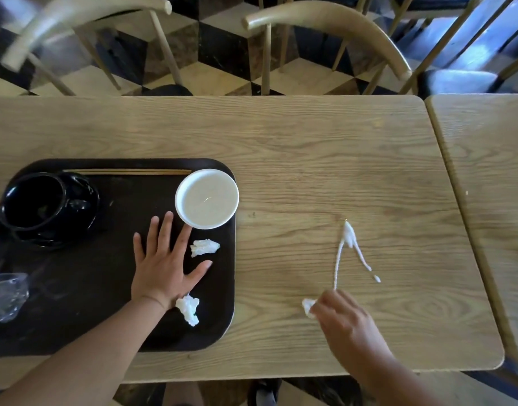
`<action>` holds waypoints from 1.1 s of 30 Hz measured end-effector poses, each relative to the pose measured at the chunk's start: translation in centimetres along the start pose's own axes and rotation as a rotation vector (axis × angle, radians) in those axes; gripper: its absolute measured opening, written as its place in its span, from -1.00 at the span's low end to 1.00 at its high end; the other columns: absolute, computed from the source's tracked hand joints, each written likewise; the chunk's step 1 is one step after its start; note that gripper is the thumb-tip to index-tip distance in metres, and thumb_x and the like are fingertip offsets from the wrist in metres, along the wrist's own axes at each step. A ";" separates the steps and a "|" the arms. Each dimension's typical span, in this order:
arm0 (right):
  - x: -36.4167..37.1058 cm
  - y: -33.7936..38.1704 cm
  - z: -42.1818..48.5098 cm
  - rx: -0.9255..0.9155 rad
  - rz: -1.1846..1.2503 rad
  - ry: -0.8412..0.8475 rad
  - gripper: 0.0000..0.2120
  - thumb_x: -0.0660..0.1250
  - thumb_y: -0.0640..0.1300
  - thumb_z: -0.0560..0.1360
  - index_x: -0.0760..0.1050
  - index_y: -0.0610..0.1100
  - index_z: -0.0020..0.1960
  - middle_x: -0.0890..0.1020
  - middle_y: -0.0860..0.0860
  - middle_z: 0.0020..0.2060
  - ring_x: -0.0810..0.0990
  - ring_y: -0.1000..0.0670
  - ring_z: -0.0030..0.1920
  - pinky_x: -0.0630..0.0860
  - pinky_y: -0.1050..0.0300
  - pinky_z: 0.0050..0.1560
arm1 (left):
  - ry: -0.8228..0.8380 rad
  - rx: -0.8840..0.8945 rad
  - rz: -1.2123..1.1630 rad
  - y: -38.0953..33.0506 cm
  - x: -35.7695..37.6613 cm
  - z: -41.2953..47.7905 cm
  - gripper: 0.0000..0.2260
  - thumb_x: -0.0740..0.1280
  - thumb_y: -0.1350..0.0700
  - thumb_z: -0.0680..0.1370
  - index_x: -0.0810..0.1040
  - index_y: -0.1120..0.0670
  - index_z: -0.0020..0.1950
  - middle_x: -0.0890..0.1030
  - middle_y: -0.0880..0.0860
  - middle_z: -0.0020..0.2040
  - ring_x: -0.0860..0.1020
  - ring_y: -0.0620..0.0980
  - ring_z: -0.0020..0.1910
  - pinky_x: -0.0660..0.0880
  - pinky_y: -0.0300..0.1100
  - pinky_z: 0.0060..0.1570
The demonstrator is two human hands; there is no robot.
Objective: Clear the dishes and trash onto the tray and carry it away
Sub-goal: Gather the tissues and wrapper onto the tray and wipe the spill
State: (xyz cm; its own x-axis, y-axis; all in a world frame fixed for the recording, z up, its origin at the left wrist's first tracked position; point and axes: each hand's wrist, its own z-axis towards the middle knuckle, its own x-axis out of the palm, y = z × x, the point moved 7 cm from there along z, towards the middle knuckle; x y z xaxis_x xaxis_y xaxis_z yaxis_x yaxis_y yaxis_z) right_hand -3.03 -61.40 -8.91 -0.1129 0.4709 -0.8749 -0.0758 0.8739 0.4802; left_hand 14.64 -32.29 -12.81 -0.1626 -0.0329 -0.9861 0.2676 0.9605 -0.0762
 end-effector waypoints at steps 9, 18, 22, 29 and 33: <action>-5.4 -2.4 3.0 0.159 0.090 -0.020 -0.87 0.38 -0.25 0.48 0.60 -0.03 -0.07 0.57 0.09 -0.12 0.59 0.04 -0.17 0.54 0.14 -0.20 | 0.001 0.006 -0.010 0.2 0.0 0.0 -0.21 0.09 -0.42 0.39 0.23 -0.03 0.53 0.10 0.17 0.59 -0.02 0.22 0.58 -0.03 0.33 0.45; -9.0 -11.2 12.9 0.368 -0.059 -0.328 -0.84 0.34 -0.31 0.46 0.64 -0.18 -0.01 0.57 -0.14 -0.08 0.59 -0.21 -0.07 0.35 0.15 -0.15 | -0.029 0.028 -0.026 -0.4 -0.1 0.1 -0.22 0.13 -0.39 0.38 0.34 0.04 0.47 0.15 0.20 0.57 0.04 0.27 0.56 0.01 0.39 0.41; -7.3 -11.5 12.9 0.371 -0.061 -0.317 -0.88 0.36 -0.36 0.41 0.61 -0.21 -0.11 0.56 -0.16 -0.14 0.57 -0.25 -0.10 0.38 0.12 -0.15 | -0.033 0.036 -0.017 -0.2 0.0 0.1 -0.22 0.14 -0.39 0.38 0.33 0.04 0.47 0.15 0.20 0.57 0.05 0.27 0.56 0.01 0.38 0.41; -3.6 -5.5 5.9 0.250 -0.005 -0.252 -0.85 0.40 -0.33 0.44 0.51 -0.11 -0.17 0.51 0.00 -0.19 0.50 -0.06 -0.17 0.53 -0.06 -0.29 | -0.023 0.022 -0.007 -0.1 -0.1 0.2 -0.21 0.09 -0.41 0.39 0.23 -0.02 0.53 0.13 0.18 0.58 0.02 0.24 0.57 0.00 0.36 0.44; -0.9 -1.0 -1.1 0.154 0.056 -0.085 -0.74 0.43 -0.39 0.42 0.49 -0.05 -0.15 0.48 0.08 -0.19 0.48 0.01 -0.18 0.52 0.05 -0.24 | -0.021 0.004 -0.023 -0.1 0.0 0.1 -0.21 0.08 -0.42 0.39 0.24 -0.03 0.52 0.10 0.16 0.59 -0.01 0.23 0.57 -0.04 0.34 0.44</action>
State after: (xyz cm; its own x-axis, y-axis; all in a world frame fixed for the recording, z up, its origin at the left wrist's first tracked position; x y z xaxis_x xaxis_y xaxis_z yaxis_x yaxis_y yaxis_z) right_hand -3.94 -62.78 -8.56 -0.0283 0.5219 -0.8525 0.0816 0.8512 0.5184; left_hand 14.73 -32.46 -12.81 -0.1489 -0.0611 -0.9870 0.2681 0.9582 -0.0998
